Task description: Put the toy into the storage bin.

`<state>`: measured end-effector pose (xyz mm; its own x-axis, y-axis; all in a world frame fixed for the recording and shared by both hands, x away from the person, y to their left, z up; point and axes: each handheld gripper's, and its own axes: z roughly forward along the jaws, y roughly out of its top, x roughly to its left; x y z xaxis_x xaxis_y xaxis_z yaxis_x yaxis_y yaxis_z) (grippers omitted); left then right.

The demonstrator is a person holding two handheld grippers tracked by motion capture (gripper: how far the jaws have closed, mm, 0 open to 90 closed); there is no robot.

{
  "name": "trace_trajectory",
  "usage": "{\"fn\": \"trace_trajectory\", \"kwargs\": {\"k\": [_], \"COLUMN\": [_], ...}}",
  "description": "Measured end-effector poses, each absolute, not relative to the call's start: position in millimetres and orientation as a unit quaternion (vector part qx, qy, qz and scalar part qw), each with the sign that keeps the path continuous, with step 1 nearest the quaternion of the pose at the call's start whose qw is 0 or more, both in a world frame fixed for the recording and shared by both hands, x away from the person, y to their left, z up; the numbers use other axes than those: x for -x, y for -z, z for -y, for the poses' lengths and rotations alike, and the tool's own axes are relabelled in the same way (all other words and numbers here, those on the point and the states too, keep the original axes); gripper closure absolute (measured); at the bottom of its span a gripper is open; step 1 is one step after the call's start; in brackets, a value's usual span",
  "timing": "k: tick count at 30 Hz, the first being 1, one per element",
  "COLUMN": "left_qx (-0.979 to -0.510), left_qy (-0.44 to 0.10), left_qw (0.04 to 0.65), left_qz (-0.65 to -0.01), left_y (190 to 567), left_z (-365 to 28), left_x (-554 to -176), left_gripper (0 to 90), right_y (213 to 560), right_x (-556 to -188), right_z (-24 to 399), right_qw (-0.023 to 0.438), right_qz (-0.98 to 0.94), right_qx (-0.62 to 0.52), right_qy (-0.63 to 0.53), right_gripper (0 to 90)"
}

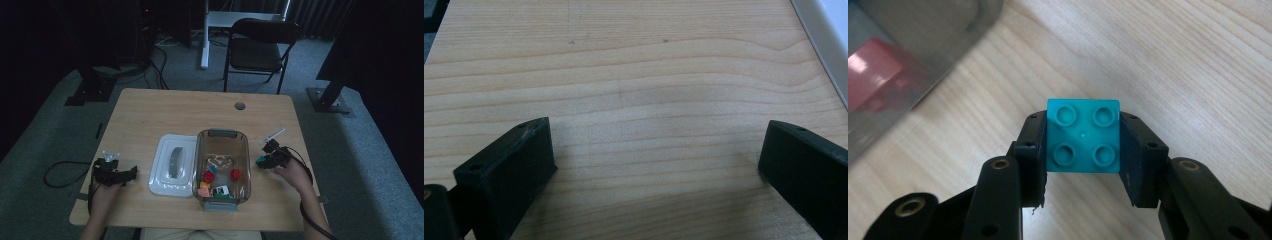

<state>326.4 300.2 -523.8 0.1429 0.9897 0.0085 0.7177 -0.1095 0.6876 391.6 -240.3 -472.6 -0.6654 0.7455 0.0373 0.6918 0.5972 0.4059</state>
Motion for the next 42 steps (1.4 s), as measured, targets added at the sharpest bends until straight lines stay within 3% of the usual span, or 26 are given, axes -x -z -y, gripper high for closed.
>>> {"fn": "trace_trajectory", "kwargs": {"k": [29,42], "left_qx": [-0.702,-0.703], "left_qy": [-0.246,-0.245], "left_qw": [0.278,0.277], "left_qz": [-0.608,-0.607], "left_y": [523.9,523.7], "left_z": [-300.1,-300.2], "left_x": [-326.4,-326.3], "left_gripper": [2.0,2.0], "right_y": [379.7,335.7], "right_x": [-357.6,-339.5], "right_z": [246.2,208.5], "right_qw": [0.107,0.115], "right_qz": [-0.892,-0.908], "right_qx": [-0.347,-0.263], "right_qy": [-0.269,-0.305], "right_gripper": [58.6,58.6]}}
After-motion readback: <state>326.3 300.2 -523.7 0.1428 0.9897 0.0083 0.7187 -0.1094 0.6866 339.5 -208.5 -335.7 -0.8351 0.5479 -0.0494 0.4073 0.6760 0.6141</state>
